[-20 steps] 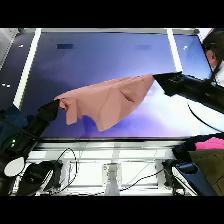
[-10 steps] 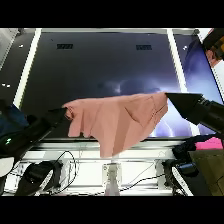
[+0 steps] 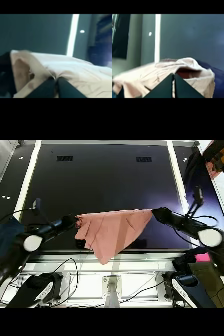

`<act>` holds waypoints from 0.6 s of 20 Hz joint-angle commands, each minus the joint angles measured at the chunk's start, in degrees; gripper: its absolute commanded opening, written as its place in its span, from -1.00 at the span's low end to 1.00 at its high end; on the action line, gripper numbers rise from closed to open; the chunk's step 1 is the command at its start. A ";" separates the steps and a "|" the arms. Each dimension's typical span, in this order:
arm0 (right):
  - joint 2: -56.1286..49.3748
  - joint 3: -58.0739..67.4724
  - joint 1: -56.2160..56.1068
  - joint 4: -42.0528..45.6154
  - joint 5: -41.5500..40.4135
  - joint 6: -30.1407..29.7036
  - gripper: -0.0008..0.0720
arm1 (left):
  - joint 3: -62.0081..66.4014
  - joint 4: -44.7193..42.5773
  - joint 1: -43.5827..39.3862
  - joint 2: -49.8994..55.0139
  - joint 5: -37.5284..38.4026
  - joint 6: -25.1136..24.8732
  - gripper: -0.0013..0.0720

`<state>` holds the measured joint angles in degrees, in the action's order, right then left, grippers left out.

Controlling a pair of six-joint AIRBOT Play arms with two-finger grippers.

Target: Fold the clothes and pants, and hang the long-sleeved shirts on hangers.

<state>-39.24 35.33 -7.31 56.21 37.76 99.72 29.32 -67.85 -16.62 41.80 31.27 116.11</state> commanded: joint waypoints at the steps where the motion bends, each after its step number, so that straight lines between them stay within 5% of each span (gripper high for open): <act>1: -8.61 -2.49 -0.22 -2.08 -12.35 0.33 -0.93 | 0.04 -0.24 0.04 10.10 -7.41 -1.11 0.23; 2: -10.19 -2.51 -0.22 -2.69 -13.16 0.35 -0.93 | 0.04 -0.24 0.07 11.26 -8.02 -1.11 0.49; 3: -11.32 -2.51 -0.22 -2.62 -13.44 0.28 -0.77 | 0.04 -0.24 0.07 11.56 -8.15 -1.11 0.48; 5: -11.96 -2.51 -0.22 -1.92 -13.62 -0.42 0.20 | 0.07 -0.22 0.07 10.27 -8.09 -2.05 0.48; 6: -11.93 -2.43 -0.17 -1.31 -13.73 -0.39 0.31 | 0.09 -0.22 0.07 9.07 -7.23 -2.62 0.48; 12: -11.93 0.35 -0.17 1.31 -13.81 -0.39 0.31 | -0.09 4.11 -7.06 2.78 15.45 -6.03 0.48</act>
<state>-50.87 34.48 -7.49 56.60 24.58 99.42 29.34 -65.34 -19.86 46.48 36.73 112.03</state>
